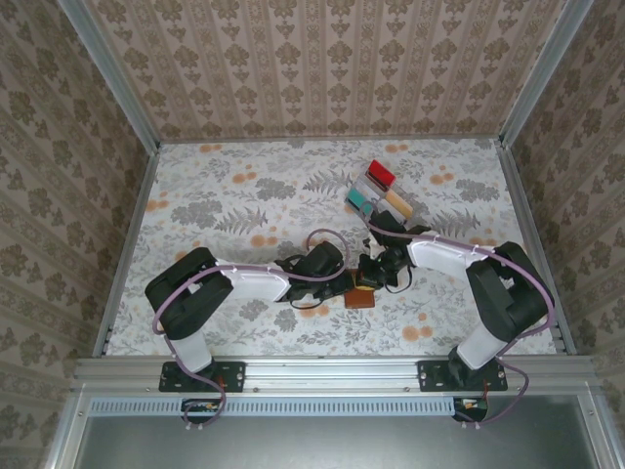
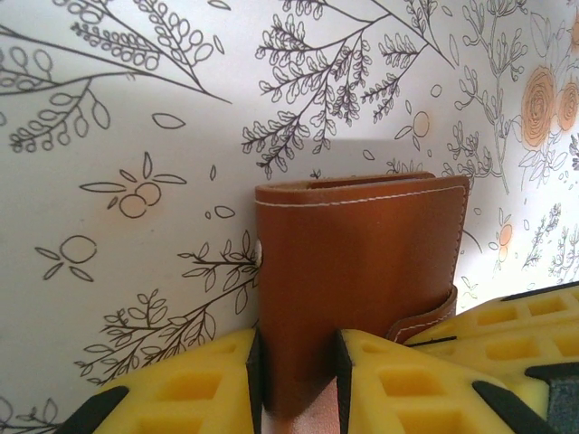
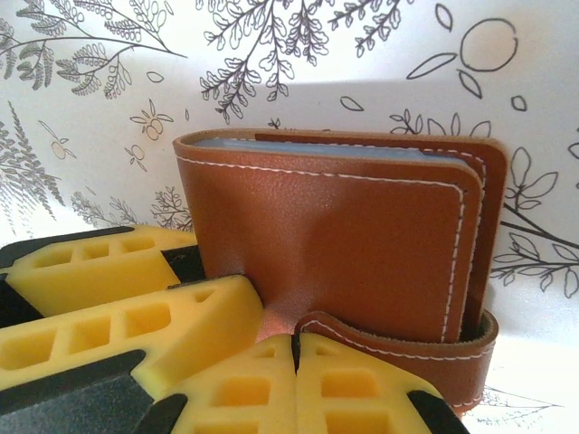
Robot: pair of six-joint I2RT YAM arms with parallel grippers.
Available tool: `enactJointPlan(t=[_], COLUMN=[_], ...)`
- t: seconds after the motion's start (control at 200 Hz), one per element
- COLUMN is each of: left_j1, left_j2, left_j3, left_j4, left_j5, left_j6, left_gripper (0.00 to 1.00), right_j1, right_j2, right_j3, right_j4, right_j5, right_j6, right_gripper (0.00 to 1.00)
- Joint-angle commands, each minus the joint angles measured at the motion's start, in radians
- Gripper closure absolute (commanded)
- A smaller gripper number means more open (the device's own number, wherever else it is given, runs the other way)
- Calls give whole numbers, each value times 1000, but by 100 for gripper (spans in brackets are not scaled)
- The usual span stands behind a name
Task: Put the credit cards into the card holder
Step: Close the button on the card holder.
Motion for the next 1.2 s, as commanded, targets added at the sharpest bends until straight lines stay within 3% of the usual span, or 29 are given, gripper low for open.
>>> enactJointPlan(t=[0.0,0.19,0.365,0.515,0.83,1.195], left_j1=[-9,-9,-8,-8,-9,-9], left_j2=[7,10,14,15,17,24], left_j3=[-10,-1,0,5,12,14], left_j4=[2,0,-3,-7,-21,-17], left_j5=[-2,1,6,5,9,18], left_j6=[-1,2,2,7,19,25], left_gripper=[73,72,72,73,73,73], right_j1=[0,-37,-61,-73,-92,-92], right_j2=[37,46,25,-34,-217,-32], right_j3=[-92,-246,-325,-292,-189,-235], right_j4=[-1,223,305,265,154,226], right_j5=[98,38,25,12,4,-32], right_j6=[13,125,182,166,109,105], right_gripper=[100,100,100,100,87,85])
